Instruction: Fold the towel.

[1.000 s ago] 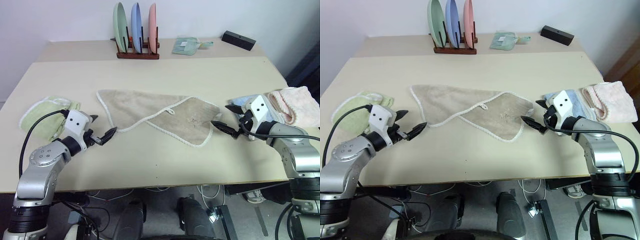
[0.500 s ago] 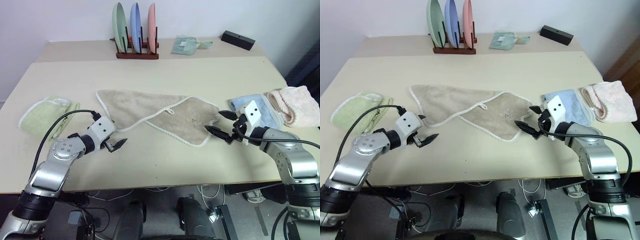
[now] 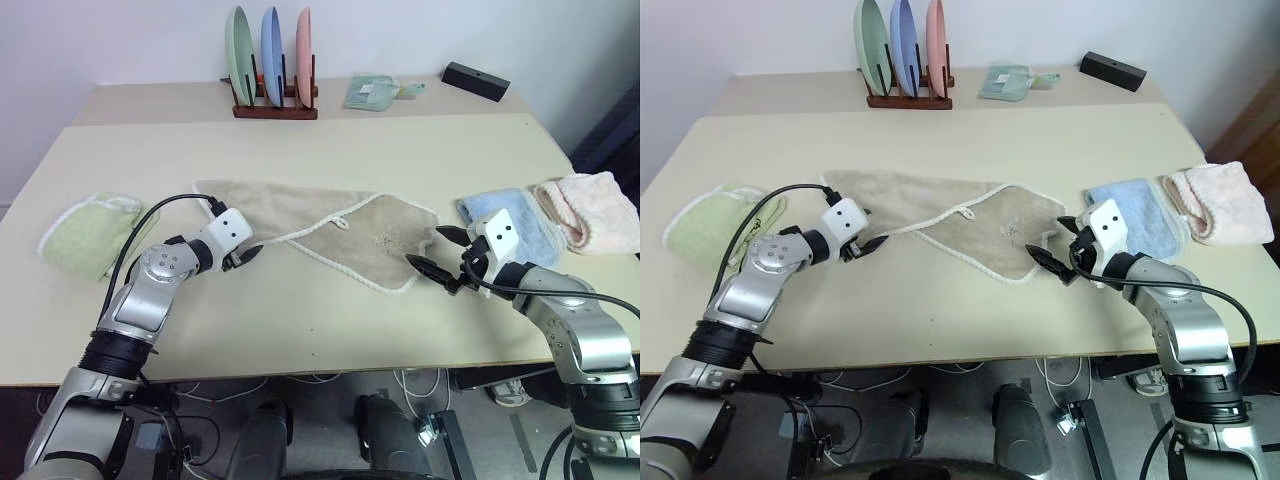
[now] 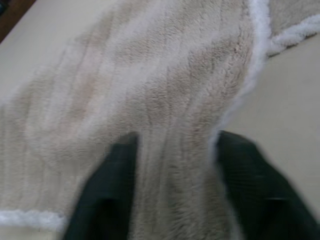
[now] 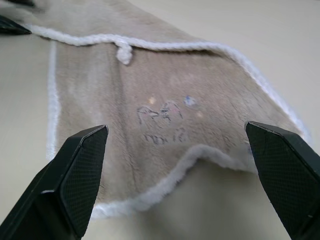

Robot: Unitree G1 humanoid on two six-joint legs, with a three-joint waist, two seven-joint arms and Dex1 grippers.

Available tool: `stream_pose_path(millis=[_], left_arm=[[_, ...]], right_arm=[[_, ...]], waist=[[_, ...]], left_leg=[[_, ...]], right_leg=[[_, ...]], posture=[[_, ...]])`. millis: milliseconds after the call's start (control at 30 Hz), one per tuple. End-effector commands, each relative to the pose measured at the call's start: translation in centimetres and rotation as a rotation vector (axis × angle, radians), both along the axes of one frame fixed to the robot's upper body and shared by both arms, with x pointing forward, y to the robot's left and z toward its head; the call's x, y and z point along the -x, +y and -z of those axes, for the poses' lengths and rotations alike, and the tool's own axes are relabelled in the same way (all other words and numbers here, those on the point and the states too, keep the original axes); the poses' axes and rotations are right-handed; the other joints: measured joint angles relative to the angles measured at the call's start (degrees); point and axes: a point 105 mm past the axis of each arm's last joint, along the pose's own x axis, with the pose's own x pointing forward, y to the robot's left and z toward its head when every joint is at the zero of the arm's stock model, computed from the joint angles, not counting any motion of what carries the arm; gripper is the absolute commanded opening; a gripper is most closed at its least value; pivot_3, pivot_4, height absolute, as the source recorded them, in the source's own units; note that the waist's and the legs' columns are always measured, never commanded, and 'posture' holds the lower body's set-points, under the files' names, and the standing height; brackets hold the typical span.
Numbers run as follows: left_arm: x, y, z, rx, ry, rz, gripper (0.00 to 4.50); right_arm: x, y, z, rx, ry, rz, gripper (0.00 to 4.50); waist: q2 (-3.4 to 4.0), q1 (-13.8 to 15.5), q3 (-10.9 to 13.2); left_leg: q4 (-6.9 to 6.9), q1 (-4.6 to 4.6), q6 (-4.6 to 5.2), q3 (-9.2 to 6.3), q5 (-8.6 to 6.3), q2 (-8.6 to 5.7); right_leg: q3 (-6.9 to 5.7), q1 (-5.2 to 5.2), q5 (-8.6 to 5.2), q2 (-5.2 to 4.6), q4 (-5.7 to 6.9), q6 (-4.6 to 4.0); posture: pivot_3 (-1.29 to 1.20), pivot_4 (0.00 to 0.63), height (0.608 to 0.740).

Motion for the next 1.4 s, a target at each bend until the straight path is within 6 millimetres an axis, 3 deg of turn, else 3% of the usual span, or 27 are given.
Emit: stream_pose_path(millis=[33, 67, 100, 267, 400, 633, 1000, 1100, 1333, 1400], left_arm=[[-0.1, 1.3, 0.0, -0.033, -0.008, -0.033, 0.58], [-0.1, 1.4, 0.0, -0.035, -0.011, -0.035, 0.09], [0.0, 1.6, -0.1, -0.037, -0.015, -0.038, 0.03], [0.7, 2.1, -2.2, 0.013, -0.072, -0.029, 0.03], [2.6, 2.9, -3.6, 0.074, -0.063, -0.001, 0.03], [4.5, 4.9, -2.7, 0.045, -0.002, -0.021, 0.03], [4.9, 5.1, -1.7, 0.049, 0.018, -0.031, 0.03], [5.1, 5.4, -1.3, 0.045, 0.030, -0.040, 0.00], [5.5, 5.9, -0.7, 0.057, 0.050, -0.058, 0.00], [5.3, 6.0, -1.2, 0.088, 0.041, -0.067, 0.00]], right_arm=[[0.0, 0.3, -1.7, -0.008, -0.080, -0.002, 4.50], [0.0, 0.2, -1.7, -0.008, -0.083, 0.002, 4.50], [-0.1, 0.2, -1.7, -0.007, -0.086, 0.005, 4.50], [-0.9, -0.6, -2.0, 0.097, -0.109, 0.031, 4.50], [-3.3, -2.4, -2.6, 0.232, -0.135, 0.109, 4.50], [-7.1, -3.7, -2.3, 0.330, -0.098, 0.113, 4.50], [-10.2, -2.2, -1.2, 0.465, -0.079, -0.040, 4.50], [-10.6, -1.9, -1.8, 0.467, -0.095, -0.068, 3.67], [-10.0, -1.5, -2.4, 0.500, -0.133, -0.150, 0.06], [-9.8, -1.5, -2.8, 0.505, -0.149, -0.164, 0.06]], waist=[[0.00, 0.03, 0.00], [0.00, 0.05, 0.00], [0.00, 0.09, 0.00], [0.01, -0.02, 0.01], [0.02, -0.08, 0.02], [0.05, 0.21, 0.04], [0.08, -0.22, 0.07], [0.10, -0.37, 0.08], [0.12, -1.10, 0.09], [0.12, -1.34, 0.09]], left_leg=[[0.00, 0.00, 0.00, 0.00, 0.00, 0.00], [0.01, -0.01, 0.00, 0.00, 0.00, 0.00], [0.02, -0.01, 0.00, 0.00, 0.00, 0.00], [0.01, -0.01, 0.00, 0.00, 0.00, 0.00], [0.00, -0.03, 0.00, 0.02, 0.00, 0.00], [-0.03, -0.04, 0.00, 0.04, 0.00, 0.01], [-0.07, -0.05, -0.01, 0.06, 0.00, 0.01], [-0.07, -0.05, -0.01, 0.06, 0.00, 0.00], [-0.08, -0.05, -0.01, 0.03, 0.00, 0.00], [-0.09, -0.05, -0.01, 0.03, 0.00, 0.00]], right_leg=[[0.00, 0.00, 0.00, 0.00, 0.00, 0.00], [0.01, 0.00, 0.00, 0.00, -0.01, 0.00], [0.01, 0.00, 0.00, 0.00, -0.01, 0.01], [0.01, -0.02, 0.00, 0.00, -0.01, 0.00], [0.02, -0.04, 0.00, -0.01, -0.01, 0.00], [0.01, -0.04, -0.01, 0.00, -0.05, -0.01], [0.03, -0.08, 0.00, 0.00, -0.08, -0.01], [0.03, -0.08, 0.00, 0.00, -0.08, -0.01], [0.02, -0.09, 0.00, 0.00, -0.04, -0.01], [0.02, -0.10, 0.00, 0.00, -0.01, -0.01]], posture=[[0.00, 0.150, 0.740], [0.00, 0.150, 0.740], [0.00, 0.150, 0.740], [0.00, 0.150, 0.740], [0.00, 0.150, 0.740], [0.00, 0.150, 0.740], [0.00, 0.150, 0.740], [0.00, 0.150, 0.740], [0.00, 0.150, 0.740], [0.00, 0.150, 0.740]])
